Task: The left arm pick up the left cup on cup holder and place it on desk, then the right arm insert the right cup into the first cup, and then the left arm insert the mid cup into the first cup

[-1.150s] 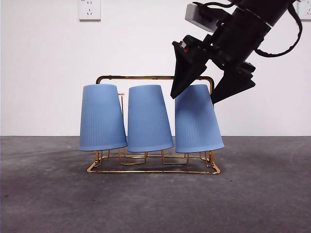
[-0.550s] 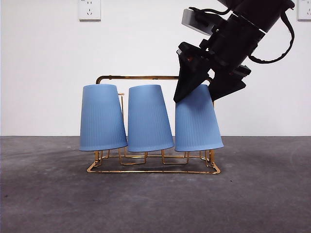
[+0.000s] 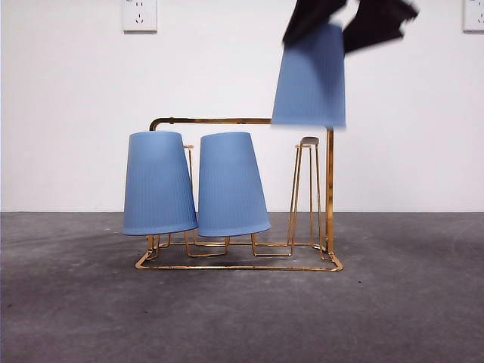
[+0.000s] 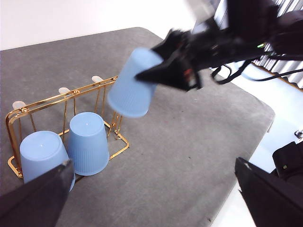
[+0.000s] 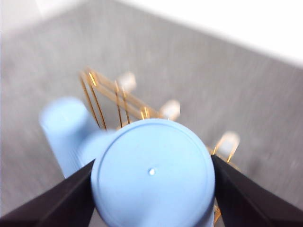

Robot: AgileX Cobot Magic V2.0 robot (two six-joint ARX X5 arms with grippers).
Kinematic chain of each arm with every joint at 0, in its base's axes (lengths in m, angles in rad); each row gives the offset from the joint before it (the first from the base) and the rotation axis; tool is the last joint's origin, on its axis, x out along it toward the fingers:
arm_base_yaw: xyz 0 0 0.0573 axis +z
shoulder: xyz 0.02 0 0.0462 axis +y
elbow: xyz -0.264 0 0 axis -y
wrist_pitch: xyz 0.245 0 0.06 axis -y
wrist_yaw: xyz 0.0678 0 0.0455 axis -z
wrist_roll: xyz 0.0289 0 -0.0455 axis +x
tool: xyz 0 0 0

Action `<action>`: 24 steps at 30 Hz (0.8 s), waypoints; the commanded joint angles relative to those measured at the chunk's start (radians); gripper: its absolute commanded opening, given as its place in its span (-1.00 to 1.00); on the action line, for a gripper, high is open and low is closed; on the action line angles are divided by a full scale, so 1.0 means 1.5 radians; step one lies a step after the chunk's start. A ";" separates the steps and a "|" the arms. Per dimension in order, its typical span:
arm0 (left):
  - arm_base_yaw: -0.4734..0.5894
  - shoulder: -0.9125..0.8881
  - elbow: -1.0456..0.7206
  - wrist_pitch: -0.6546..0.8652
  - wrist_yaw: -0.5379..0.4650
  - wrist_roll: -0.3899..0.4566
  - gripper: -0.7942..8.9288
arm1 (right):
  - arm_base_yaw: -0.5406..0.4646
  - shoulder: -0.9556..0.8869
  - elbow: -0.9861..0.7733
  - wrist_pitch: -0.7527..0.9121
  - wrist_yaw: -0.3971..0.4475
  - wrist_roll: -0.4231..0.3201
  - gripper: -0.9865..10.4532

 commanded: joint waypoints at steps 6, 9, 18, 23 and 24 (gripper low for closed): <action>-0.003 0.003 0.014 -0.008 0.000 0.006 0.32 | 0.028 -0.152 0.007 -0.102 -0.003 0.062 -0.37; -0.003 0.003 0.014 -0.015 0.000 0.006 0.32 | 0.069 -0.179 0.007 -0.150 -0.001 0.068 -0.37; -0.003 0.000 0.014 -0.030 0.000 0.006 0.32 | 0.259 -0.182 -0.044 -0.148 0.119 0.102 -0.37; -0.003 -0.002 0.014 -0.033 0.000 0.006 0.32 | 0.323 -0.177 -0.151 -0.046 0.174 0.150 -0.37; -0.003 -0.002 0.014 -0.035 0.000 0.006 0.32 | 0.330 -0.172 -0.175 -0.015 0.177 0.158 -0.37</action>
